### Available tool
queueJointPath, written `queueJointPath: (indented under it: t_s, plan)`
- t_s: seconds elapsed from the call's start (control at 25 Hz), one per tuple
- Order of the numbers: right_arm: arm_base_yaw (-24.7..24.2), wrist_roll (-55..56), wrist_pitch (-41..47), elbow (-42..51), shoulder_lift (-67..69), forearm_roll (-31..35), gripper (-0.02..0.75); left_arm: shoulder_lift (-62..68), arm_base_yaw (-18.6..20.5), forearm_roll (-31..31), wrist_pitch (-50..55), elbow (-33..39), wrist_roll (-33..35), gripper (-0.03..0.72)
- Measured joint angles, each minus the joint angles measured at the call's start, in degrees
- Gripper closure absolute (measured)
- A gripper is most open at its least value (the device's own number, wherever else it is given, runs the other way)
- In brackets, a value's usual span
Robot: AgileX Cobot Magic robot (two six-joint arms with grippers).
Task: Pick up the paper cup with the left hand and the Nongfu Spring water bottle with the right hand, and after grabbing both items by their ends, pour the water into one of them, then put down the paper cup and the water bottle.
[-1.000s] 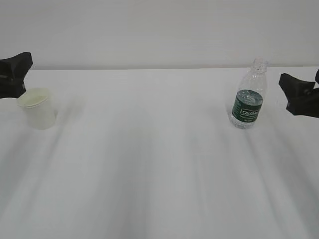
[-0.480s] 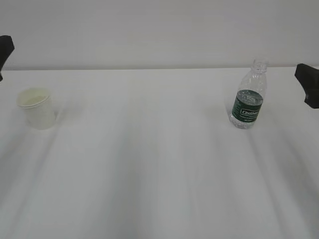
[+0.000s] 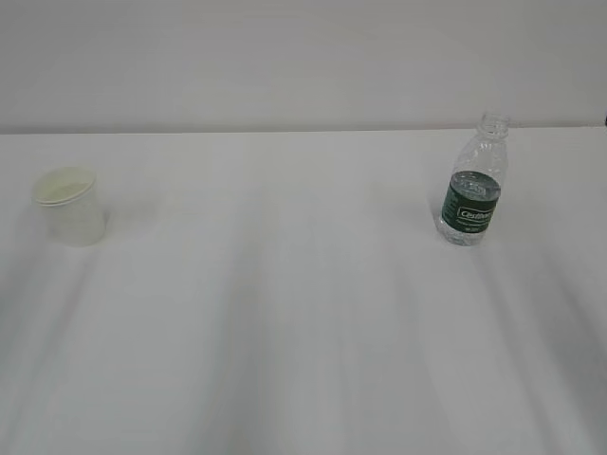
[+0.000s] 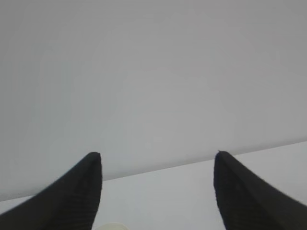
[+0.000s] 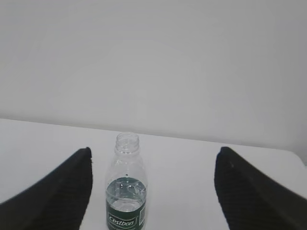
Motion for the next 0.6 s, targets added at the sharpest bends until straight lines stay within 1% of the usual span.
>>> queueJointPath:
  t_s: [0.6]
  plan:
    - [0.0, 0.37, 17.2, 0.22, -17.23, -1.12, 0.146, -10.46, 0.0, 0.0, 11.58, 0.24, 0.8, 0.166]
